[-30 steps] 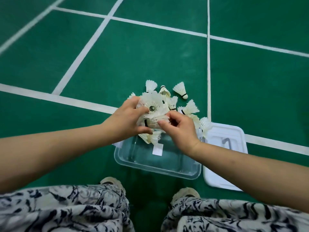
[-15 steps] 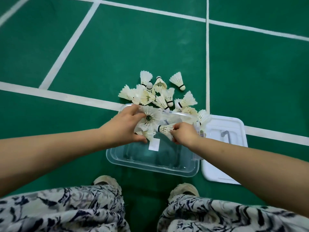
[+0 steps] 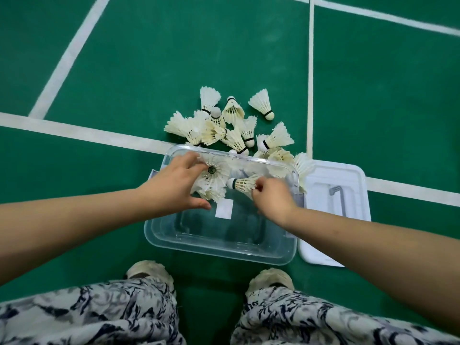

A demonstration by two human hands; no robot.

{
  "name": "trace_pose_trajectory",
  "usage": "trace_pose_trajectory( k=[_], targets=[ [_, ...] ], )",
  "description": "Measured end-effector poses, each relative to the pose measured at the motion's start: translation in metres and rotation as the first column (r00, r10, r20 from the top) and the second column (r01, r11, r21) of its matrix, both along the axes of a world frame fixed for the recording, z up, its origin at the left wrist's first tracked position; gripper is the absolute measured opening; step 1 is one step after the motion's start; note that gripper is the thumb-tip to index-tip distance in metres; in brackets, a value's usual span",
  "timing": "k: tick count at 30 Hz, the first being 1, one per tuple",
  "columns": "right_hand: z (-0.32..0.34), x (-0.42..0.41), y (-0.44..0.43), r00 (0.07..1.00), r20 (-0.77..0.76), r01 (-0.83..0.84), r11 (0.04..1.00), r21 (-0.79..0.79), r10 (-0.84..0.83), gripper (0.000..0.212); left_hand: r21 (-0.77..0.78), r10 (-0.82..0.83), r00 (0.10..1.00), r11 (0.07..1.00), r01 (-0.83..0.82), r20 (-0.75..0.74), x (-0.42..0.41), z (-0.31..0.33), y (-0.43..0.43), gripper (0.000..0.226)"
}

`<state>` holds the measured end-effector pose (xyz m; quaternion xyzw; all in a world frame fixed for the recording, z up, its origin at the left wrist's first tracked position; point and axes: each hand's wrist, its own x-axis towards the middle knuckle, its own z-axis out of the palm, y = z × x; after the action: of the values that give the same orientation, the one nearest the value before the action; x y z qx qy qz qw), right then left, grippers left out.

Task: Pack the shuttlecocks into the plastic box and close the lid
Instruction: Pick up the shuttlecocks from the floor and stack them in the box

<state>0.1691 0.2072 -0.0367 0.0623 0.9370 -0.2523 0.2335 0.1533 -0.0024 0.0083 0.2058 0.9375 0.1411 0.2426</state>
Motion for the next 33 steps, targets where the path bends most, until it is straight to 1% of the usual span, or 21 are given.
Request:
trace_pose_trajectory(
  k=[4, 7, 11, 16, 18, 20, 23, 27, 31, 33],
  targets=[
    [0.004, 0.004, 0.001, 1.0, -0.001, 0.006, 1.0, -0.007, -0.006, 0.016, 0.014, -0.009, 1.0, 1.0, 0.009, -0.021, 0.0, 0.001, 0.0, 0.093],
    [0.007, 0.005, 0.0, 0.999, 0.028, -0.034, 0.999, 0.03, 0.033, 0.022, 0.005, -0.016, 0.999, 1.0, 0.016, -0.034, 0.001, 0.003, -0.001, 0.092],
    [0.005, 0.002, -0.006, 0.99, 0.109, -0.088, 0.996, 0.007, 0.087, 0.012, -0.001, -0.03, 0.999, 1.0, 0.03, -0.033, 0.004, 0.004, 0.0, 0.092],
    [-0.007, -0.005, -0.011, 0.979, 0.198, -0.027, 0.992, -0.121, 0.051, 0.016, -0.009, -0.064, 0.998, 0.998, 0.064, -0.019, 0.006, 0.003, 0.001, 0.09],
    [-0.013, -0.007, -0.012, 0.974, 0.223, 0.004, 0.988, -0.157, 0.031, 0.021, -0.014, -0.074, 0.997, 0.997, 0.073, -0.015, 0.005, 0.0, -0.001, 0.089],
    [-0.019, -0.009, -0.013, 0.966, 0.256, 0.082, 0.972, -0.22, -0.023, 0.019, -0.021, -0.076, 0.997, 0.997, 0.076, -0.002, 0.005, -0.002, -0.002, 0.089],
    [-0.024, -0.011, -0.014, 0.945, 0.309, 0.214, 0.92, -0.327, -0.11, 0.017, -0.017, -0.084, 0.996, 0.996, 0.084, 0.015, 0.003, -0.005, -0.002, 0.088],
    [-0.024, -0.012, -0.016, 0.926, 0.367, 0.23, 0.9, -0.37, -0.086, 0.029, -0.01, -0.091, 0.996, 0.996, 0.091, 0.024, 0.0, -0.007, -0.002, 0.085],
    [-0.026, -0.008, -0.018, 0.912, 0.404, 0.204, 0.931, -0.304, -0.068, 0.051, -0.018, -0.103, 0.994, 0.994, 0.104, 0.047, 0.002, -0.009, -0.001, 0.084],
    [-0.024, -0.006, -0.017, 0.923, 0.379, 0.182, 0.947, -0.267, -0.07, 0.061, -0.026, -0.109, 0.992, 0.994, 0.11, 0.057, 0.002, -0.009, -0.001, 0.082]
  ],
)
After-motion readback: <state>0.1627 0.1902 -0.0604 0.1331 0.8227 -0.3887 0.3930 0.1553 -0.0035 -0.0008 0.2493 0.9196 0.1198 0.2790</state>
